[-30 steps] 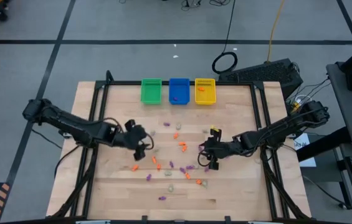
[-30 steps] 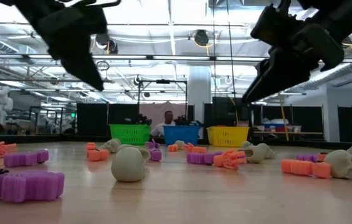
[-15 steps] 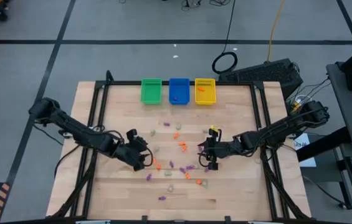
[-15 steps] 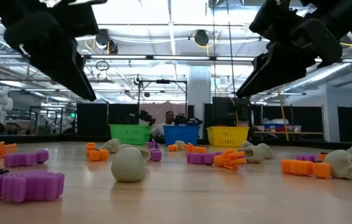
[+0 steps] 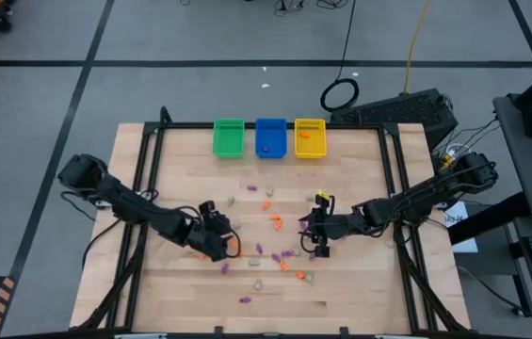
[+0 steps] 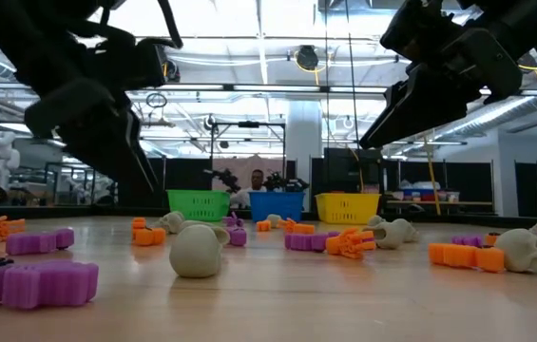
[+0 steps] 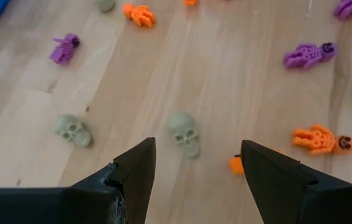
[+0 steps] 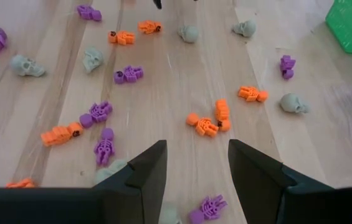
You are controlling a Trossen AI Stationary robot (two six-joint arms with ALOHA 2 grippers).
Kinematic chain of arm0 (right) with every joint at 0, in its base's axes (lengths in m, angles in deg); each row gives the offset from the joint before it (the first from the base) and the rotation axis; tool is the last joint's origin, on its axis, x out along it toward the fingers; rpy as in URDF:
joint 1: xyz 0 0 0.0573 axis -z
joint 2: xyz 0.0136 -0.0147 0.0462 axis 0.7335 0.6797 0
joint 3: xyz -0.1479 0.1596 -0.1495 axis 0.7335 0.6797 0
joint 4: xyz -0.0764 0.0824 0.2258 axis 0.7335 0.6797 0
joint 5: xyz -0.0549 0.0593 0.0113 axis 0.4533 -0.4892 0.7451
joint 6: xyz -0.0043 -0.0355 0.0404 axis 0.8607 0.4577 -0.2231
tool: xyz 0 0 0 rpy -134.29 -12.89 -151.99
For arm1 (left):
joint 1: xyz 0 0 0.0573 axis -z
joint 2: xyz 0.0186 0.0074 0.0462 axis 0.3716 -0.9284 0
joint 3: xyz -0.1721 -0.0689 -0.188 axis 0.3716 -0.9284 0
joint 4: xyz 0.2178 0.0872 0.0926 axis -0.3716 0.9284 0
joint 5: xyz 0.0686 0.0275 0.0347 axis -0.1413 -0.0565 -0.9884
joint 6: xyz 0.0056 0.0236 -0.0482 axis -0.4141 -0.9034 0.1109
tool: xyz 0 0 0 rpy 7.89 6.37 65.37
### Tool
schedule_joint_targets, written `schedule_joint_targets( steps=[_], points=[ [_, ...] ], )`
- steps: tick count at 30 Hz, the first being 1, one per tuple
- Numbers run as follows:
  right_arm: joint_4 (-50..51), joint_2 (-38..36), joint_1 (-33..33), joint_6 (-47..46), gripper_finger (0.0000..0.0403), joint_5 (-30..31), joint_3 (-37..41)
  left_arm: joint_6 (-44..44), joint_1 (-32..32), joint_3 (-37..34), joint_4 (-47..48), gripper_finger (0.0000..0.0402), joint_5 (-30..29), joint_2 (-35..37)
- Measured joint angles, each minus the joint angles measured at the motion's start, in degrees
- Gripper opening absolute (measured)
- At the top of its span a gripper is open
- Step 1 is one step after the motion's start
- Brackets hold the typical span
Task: Sort Halloween decoration
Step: Put the gray skull toy into the green bin
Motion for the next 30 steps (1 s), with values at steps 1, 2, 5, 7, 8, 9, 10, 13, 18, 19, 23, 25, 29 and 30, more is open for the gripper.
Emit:
schedule_joint_targets(
  steps=[1, 2, 5, 7, 8, 9, 10, 13, 18, 19, 23, 25, 29, 30],
  points=[
    [0.0, 0.0, 0.0, 0.0, 0.0159, 0.0, 0.0, -0.1, 0.0, 0.0, -0.6, 0.0235, 0.0, -0.6],
    [0.0, 0.0, 0.0, 0.0, 0.0159, 0.0, 0.0, -0.1, 0.0, 0.0, -1.2, 0.0235, -0.1, -1.1],
    [0.0, 0.0, 0.0, 0.0, 0.0159, 0.0, 0.0, -0.1, 0.0, 0.0, -1.8, 0.0235, -0.5, -2.6],
    [0.0, 0.0, 0.0, 0.0, 0.0159, 0.0, 0.0, -0.3, -0.1, 0.0, -3.4, 0.0235, -1.5, -3.7],
    [0.0, 0.0, 0.0, 0.0, 0.0159, 0.0, 0.0, -0.3, -0.1, 0.0, -3.9, 0.0235, -2.2, -4.1],
    [0.0, 0.0, 0.0, 0.0, 0.0159, 0.0, 0.0, -0.3, -0.2, 0.0, -4.6, 0.0235, -3.1, -4.6],
    [0.0, 0.0, 0.0, 0.0, 0.0159, 0.0, 0.0, -0.3, -0.2, 0.0, -5.3, 0.0235, -3.4, -5.1],
    [0.0, 0.0, 0.0, 0.0, 0.0159, 0.0, 0.0, -0.3, -0.2, 0.0, -6.2, 0.0235, -3.9, -6.0],
    [0.0, 0.0, 0.0, 0.0, 0.0159, 0.0, 0.0, -0.3, -0.8, 0.0, -6.6, 0.0235, -4.3, -6.7],
    [0.0, 0.0, 0.0, 0.0, 0.0159, 0.0, 0.0, -0.3, -1.1, 0.0, -6.9, 0.0235, -4.3, -6.7],
    [-0.3, 0.0, 0.0, 0.0, 0.0159, 0.0, 0.0, -0.3, -2.8, 0.0, -6.9, 0.0234, -4.3, -7.3],
    [-0.6, 0.0, 0.0, 0.0, 0.0159, 0.0, 0.0, -0.3, -3.6, 0.0, -7.1, 0.0234, -3.7, -7.8],
    [-0.7, 0.0, 0.0, 0.0, 0.0159, 0.0, 0.0, -0.1, -4.6, 0.0, -7.3, 0.0234, -1.3, -9.5],
    [-0.7, 0.0, 0.0, 0.0, 0.0159, 0.0, 0.0, 0.0, -4.6, 0.1, -7.6, 0.0234, -1.3, -9.9]
  ],
)
